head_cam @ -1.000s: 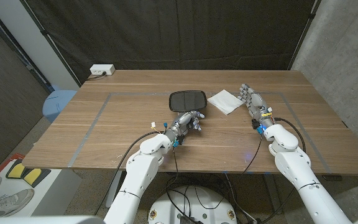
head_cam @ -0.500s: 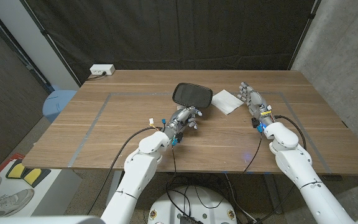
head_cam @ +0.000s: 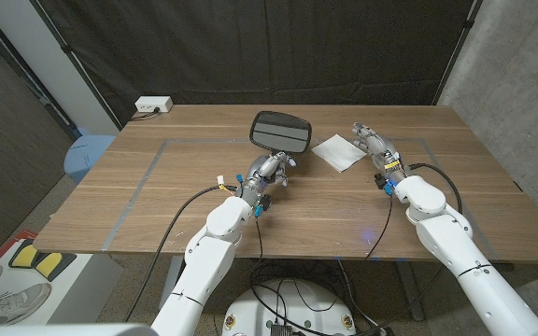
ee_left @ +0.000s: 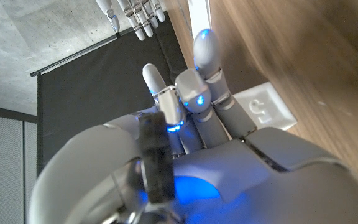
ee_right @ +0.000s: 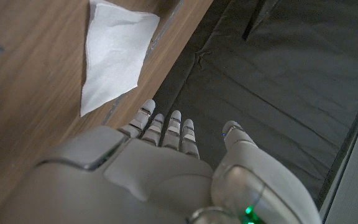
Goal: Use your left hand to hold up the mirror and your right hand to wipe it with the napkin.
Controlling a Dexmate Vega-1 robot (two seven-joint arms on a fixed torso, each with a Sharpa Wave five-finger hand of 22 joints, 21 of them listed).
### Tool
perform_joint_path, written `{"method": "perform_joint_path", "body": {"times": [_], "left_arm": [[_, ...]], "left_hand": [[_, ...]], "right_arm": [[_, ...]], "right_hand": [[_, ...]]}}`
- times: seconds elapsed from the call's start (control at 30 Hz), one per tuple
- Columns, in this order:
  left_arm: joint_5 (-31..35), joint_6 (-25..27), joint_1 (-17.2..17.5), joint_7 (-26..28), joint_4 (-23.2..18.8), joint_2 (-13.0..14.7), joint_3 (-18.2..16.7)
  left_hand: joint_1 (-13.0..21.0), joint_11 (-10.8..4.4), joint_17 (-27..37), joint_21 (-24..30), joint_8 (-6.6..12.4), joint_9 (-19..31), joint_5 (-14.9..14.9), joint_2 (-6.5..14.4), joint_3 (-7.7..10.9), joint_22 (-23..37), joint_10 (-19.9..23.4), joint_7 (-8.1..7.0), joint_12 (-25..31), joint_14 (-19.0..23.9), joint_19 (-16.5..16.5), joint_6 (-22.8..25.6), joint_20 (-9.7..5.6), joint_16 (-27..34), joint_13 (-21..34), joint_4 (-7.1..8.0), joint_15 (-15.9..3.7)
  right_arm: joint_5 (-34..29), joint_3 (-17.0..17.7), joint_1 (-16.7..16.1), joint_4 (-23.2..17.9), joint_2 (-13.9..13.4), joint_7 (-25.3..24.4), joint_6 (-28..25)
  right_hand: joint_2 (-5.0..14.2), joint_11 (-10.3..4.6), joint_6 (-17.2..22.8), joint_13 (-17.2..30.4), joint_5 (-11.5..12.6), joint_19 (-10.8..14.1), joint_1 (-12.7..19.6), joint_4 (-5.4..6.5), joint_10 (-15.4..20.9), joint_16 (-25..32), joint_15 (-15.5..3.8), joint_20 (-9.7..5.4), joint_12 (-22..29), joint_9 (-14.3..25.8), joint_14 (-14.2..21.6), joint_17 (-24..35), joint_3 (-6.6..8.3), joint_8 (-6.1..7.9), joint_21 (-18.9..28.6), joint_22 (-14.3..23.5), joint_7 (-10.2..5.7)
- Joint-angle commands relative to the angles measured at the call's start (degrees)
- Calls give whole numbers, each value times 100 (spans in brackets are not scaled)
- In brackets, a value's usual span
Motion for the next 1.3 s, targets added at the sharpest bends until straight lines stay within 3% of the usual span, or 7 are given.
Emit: {"method": "perform_joint_path", "body": {"times": [0.03,0.17,0.3,0.43,0.73,1.3], "left_arm": [[81,-615,158,467,-3,-17,-82],[9,-595,208,543,-87,-24,-149],[-59,-588,260,595,-167,-21,-204],[-124,-623,306,617,-227,-6,-238],[-285,-691,418,674,-364,16,-311],[-366,-530,618,1021,-627,-46,-464]], "left_hand": [[-52,2,31,122,70,8,781,57,1391,-20,-41,467,125,-16,-57,511,1,38,16,-1045,5],[-112,11,1,225,96,-22,841,91,1390,-76,-68,449,218,-42,-98,497,0,9,13,-1055,14],[-159,13,26,303,126,-35,884,117,1388,-134,-79,441,279,-45,-125,486,1,35,13,-1065,18],[-215,4,36,403,156,-69,928,150,1387,-193,-79,460,332,-28,-164,487,2,55,10,-1073,16],[-326,-3,27,619,232,-114,1009,217,1384,-344,-88,464,379,-40,-211,464,1,72,9,-1082,21],[-471,-16,63,926,383,-122,1113,299,1394,-553,-52,479,394,0,-299,421,6,164,7,-1071,21]], "right_arm": [[-1652,-765,339,-723,-760,-628,-1180],[-2129,-1102,545,-864,-938,-704,-1689],[-2643,-1463,750,-995,-1080,-785,-2219],[-3005,-1801,994,-1070,-1213,-660,-2685],[-3631,-2548,1603,-937,-1348,-277,-3399],[-4698,-3958,2839,40,-1143,503,-3958]], "right_hand": [[-149,-48,248,23,-10,222,258,-262,288,65,-237,-387,84,33,324,-9,-11,63,15,5,-34],[-257,-49,452,27,-12,556,494,-503,503,114,-204,-286,103,42,744,0,-44,84,66,11,-51],[-309,-81,608,31,-1,704,639,-620,623,118,-181,-230,114,48,936,5,-60,113,85,17,-97],[-320,-110,668,32,7,710,702,-657,636,68,-170,-226,101,52,886,9,-73,117,71,20,-161],[-283,-131,448,40,-2,516,689,-594,253,-57,-85,-235,-74,67,473,36,-205,-19,-63,35,-248],[-262,-130,230,46,9,405,659,-556,-16,-73,-130,-264,-135,77,219,35,-310,-70,-156,39,-289]]}}
